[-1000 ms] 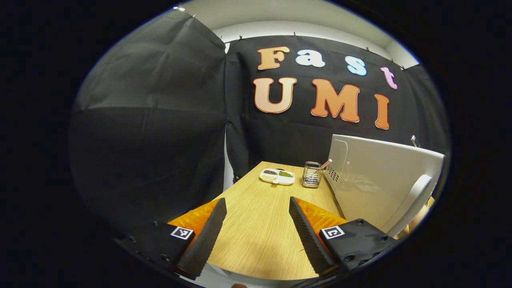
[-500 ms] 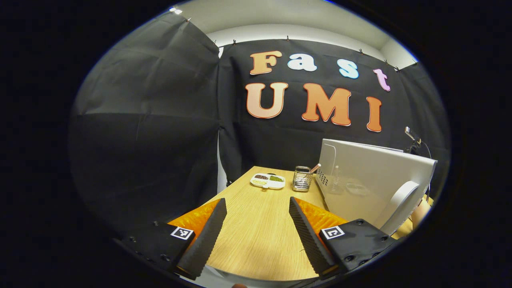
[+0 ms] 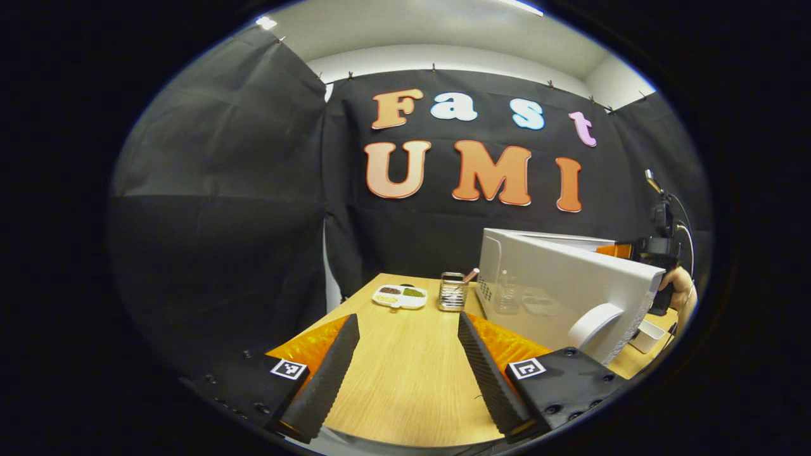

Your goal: Open the microwave oven with the left hand, put the food in, and close the microwave oven.

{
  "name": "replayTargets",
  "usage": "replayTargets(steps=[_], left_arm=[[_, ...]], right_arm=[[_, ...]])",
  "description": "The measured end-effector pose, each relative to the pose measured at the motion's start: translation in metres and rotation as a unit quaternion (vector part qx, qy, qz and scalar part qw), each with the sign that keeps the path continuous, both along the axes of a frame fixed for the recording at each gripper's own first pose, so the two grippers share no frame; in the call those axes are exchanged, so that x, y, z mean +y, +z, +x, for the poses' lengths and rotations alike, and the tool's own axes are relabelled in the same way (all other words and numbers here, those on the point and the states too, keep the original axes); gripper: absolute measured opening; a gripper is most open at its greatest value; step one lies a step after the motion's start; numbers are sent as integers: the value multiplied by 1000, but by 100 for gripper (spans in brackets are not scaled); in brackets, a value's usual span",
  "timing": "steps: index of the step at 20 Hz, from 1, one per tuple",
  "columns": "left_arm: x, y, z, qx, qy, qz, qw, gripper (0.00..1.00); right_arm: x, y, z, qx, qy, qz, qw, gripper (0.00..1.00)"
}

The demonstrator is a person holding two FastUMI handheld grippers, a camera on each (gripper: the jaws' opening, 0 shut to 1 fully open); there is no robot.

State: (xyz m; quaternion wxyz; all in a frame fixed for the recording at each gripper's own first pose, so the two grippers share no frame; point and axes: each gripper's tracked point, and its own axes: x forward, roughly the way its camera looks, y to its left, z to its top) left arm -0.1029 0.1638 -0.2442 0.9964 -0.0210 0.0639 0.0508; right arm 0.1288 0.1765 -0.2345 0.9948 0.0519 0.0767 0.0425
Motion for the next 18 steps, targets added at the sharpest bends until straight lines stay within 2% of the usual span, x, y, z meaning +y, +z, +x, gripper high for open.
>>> replayTargets(steps=[3, 5, 7, 9, 16, 18], left_arm=[[-12, 2, 5, -3, -12, 4, 1000, 67], [-18, -1, 10, 3, -19, -8, 1000, 41], [-32, -3, 17, 10, -42, -41, 998, 3], [-43, -3, 20, 13, -54, -51, 997, 5], [-88, 5, 23, 17, -84, -12, 996, 4], [-112, 3, 22, 21, -109, -23, 994, 3]], right_arm=[[-24, 39, -27, -25, 4, -2, 1000, 94], [-42, 65, -44, -47, 3, -8, 999, 94], [-64, 88, -58, -69, -7, -20, 997, 94], [-81, 103, -73, -80, -12, -34, 996, 94], [-140, 139, -106, -96, -35, -80, 991, 94], [-154, 145, -114, -101, -41, -79, 991, 94]])
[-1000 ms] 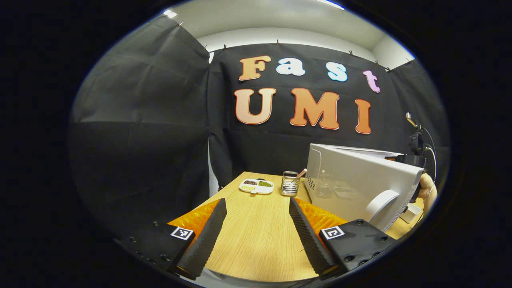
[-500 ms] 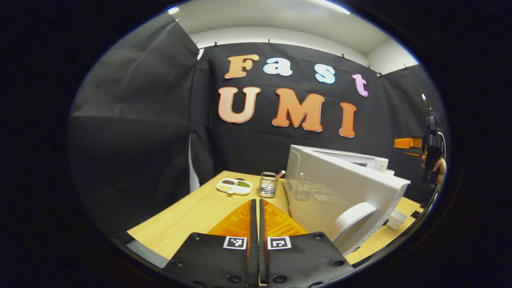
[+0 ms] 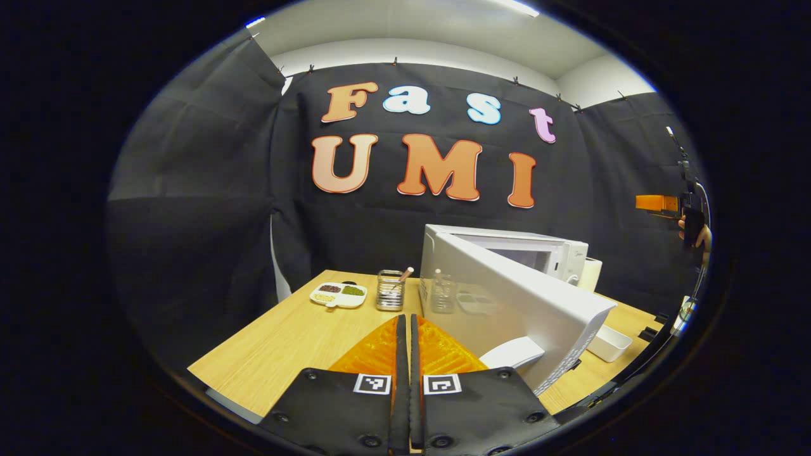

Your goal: Open the microwave oven with the left hand, put the food in, and close the microwave oven.

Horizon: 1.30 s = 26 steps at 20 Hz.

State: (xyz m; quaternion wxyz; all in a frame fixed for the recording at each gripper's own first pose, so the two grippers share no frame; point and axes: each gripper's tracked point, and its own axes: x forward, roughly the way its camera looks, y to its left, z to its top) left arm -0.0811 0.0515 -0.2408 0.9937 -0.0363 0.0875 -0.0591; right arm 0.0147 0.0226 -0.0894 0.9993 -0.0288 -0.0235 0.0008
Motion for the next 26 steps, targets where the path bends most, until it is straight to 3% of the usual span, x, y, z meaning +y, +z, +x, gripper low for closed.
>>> replayTargets(steps=[6, 11, 18, 26], left_arm=[[-81, -7, 16, 9, -71, 28, 997, 6], [-142, -8, 38, 12, -107, 27, 994, 5], [-204, -1, 79, 8, -123, 1, 992, 5], [-258, -21, 145, 19, -132, 39, 990, 5]], right_arm=[[-24, -7, -11, 5, -3, 9, 1000, 94], [-54, -4, -17, 0, -26, 5, 1000, 94], [-92, -6, -25, 1, -47, 10, 999, 95], [-133, -24, -25, 14, -73, 6, 997, 95]])
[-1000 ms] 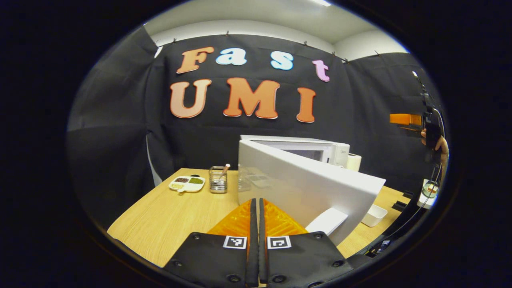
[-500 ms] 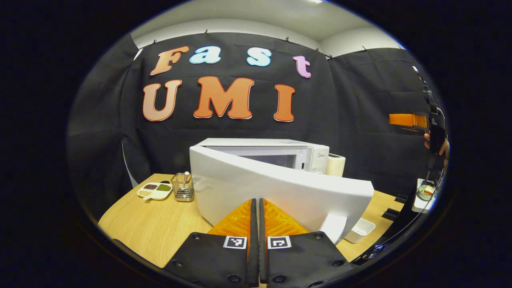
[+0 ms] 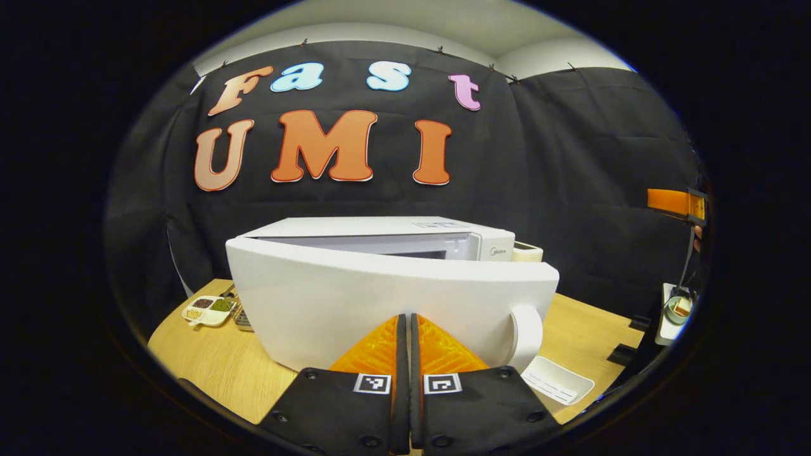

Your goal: Open the microwave oven with the left hand, put the food in, and close the microwave oven.

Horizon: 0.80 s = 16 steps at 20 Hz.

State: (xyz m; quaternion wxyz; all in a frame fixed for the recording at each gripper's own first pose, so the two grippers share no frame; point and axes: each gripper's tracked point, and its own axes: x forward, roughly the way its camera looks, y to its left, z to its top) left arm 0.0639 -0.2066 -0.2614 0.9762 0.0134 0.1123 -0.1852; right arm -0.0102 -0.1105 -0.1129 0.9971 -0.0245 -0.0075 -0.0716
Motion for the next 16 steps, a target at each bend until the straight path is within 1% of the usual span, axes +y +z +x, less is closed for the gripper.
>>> replayTargets(steps=[4, 9, 10, 11, 12, 13, 14, 15, 16], left_arm=[[-12, -11, 39, 9, 15, -5, 1000, 5], [-13, -26, 78, 6, 51, 18, 999, 5], [-12, -27, 78, 10, 58, 16, 998, 5], [-12, -25, 82, 0, 62, 10, 998, 5], [-12, -26, 83, 2, 65, 11, 998, 1], [-11, -24, 82, -1, 70, 12, 997, 2], [-16, -23, 90, -10, 67, 10, 998, 5], [-13, -29, 88, 16, 74, 20, 997, 5], [-13, -25, 88, 0, 71, 14, 997, 5]], right_arm=[[-21, -7, 4, 4, -19, 1, 1000, 95], [-33, -20, 14, 12, -31, 8, 999, 95], [-34, -22, 16, 13, -32, 8, 999, 95], [-34, -24, 18, 15, -33, 6, 999, 95], [-35, -26, 21, 18, -35, 4, 999, 95], [-33, -29, 24, 21, -34, 0, 999, 95], [-30, -32, 27, 25, -31, -4, 999, 95], [-27, -33, 30, 29, -29, -6, 999, 95], [-22, -33, 31, 30, -23, -7, 999, 95]])
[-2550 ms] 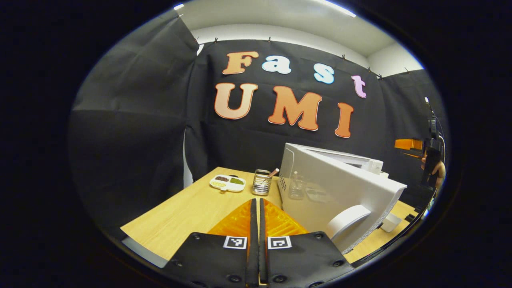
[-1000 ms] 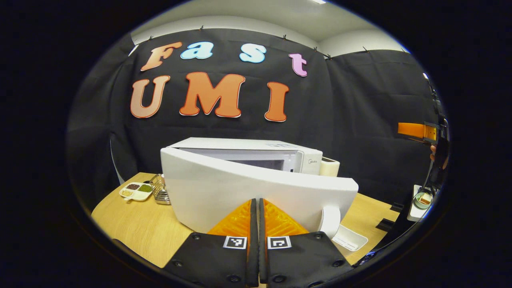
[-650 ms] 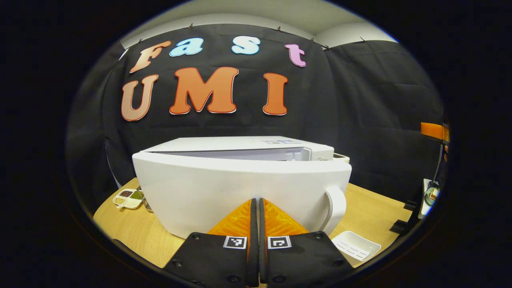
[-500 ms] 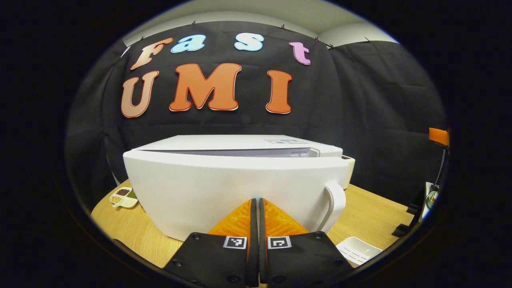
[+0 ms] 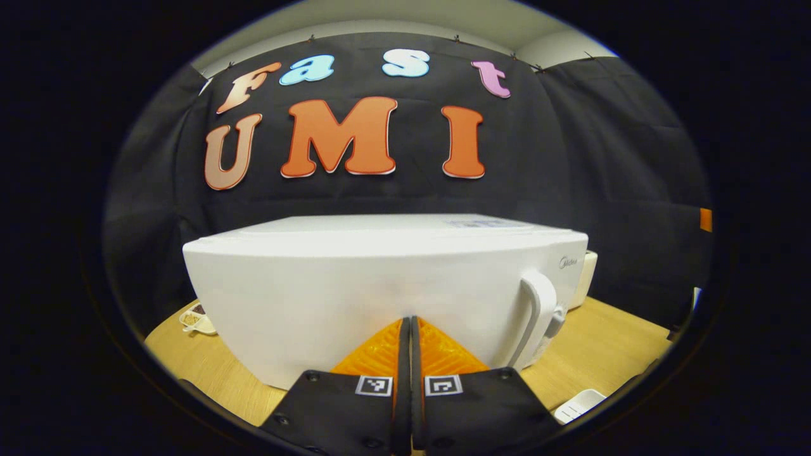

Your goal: Open the microwave oven with the left hand, put the food in, and close the microwave oven.

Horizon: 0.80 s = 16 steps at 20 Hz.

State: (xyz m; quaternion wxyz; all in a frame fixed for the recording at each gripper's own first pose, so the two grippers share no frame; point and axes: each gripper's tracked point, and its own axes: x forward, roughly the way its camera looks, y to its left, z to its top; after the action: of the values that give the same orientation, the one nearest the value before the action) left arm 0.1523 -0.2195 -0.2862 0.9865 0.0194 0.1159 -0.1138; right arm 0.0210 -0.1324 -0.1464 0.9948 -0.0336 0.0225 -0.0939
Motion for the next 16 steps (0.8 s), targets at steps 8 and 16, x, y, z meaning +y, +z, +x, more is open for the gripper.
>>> replayTargets(steps=[8, 16], left_arm=[[49, 45, -33, 23, 1, 10, 1000, 5], [140, 150, -72, -13, 47, -40, 998, 4]], right_arm=[[30, 16, 2, -3, 20, 1, 1000, 95], [78, 46, 0, -16, 59, -2, 998, 95]])
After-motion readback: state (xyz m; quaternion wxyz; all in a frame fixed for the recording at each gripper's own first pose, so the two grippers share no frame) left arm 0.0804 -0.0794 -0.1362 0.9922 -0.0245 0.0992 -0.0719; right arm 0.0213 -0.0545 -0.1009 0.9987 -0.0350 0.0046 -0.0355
